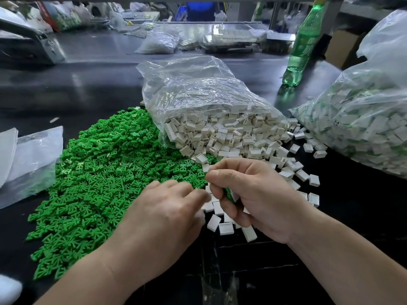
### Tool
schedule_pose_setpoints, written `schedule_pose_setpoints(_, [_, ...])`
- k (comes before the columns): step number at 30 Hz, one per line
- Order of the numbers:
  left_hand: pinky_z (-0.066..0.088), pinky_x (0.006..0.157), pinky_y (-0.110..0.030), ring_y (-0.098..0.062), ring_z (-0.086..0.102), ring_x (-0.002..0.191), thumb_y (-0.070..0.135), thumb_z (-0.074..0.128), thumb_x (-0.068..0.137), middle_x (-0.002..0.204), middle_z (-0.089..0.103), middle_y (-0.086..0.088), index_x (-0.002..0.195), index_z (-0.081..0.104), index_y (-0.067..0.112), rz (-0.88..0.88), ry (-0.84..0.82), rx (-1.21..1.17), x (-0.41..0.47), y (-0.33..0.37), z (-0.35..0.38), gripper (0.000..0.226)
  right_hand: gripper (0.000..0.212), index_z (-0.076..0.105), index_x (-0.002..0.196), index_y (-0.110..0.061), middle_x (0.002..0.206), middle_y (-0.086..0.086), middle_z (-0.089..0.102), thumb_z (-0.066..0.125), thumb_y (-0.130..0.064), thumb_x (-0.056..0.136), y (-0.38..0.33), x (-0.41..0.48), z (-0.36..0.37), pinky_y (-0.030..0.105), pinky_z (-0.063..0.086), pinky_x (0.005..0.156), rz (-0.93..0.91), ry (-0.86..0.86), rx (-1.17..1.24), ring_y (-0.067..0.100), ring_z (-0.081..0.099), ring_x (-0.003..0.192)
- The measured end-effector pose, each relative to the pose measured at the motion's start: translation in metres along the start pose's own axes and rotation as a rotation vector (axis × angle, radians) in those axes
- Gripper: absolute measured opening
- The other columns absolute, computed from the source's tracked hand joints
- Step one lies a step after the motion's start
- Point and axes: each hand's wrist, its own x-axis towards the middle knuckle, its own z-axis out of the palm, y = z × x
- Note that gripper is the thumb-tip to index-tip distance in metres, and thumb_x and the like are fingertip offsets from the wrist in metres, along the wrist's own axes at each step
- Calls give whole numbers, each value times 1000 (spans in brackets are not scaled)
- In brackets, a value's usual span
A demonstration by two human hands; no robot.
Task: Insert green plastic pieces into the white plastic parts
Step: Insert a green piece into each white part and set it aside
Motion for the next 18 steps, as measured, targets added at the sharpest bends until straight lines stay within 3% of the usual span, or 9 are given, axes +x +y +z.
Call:
schedule_pose_setpoints(3, [39,68,-13,-3,56,79,43,55,96,86,59,18,107,67,31,-144,147,-189,2,-5,-3,20,20,72,77,-24,69,3,60,65,-17,95,-1,0,0,18,33,35,11,18,15,12,48,43])
schedule_pose_setpoints(7, [39,72,-1,10,56,89,58,57,88,89,62,24,96,61,39,-271,287,-447,2,-5,-6,21,16,72,85,-19,71,2,61,62,-20,98,-4,-3,4,18,32,35,62,-9,3,12,48,45])
schedule_pose_setpoints(12, [39,74,-3,2,60,86,45,61,86,88,63,16,101,68,28,-152,418,-485,5,5,-6,23,29,67,82,-17,60,-1,62,53,-32,103,-9,-6,8,15,30,35,155,-164,172,9,47,41])
schedule_pose_setpoints(15, [39,78,-9,-5,57,92,44,63,85,98,59,7,101,70,22,-133,476,-470,6,5,-5,28,23,62,83,-14,53,-4,59,56,-31,99,-9,-7,6,14,31,34,163,-236,268,4,48,37])
schedule_pose_setpoints(18, [39,78,-4,3,55,93,53,58,88,99,58,14,104,67,25,-117,443,-468,6,3,-5,33,18,58,85,-12,55,-2,59,63,-27,94,-7,-6,4,14,33,33,149,-241,328,4,49,37])
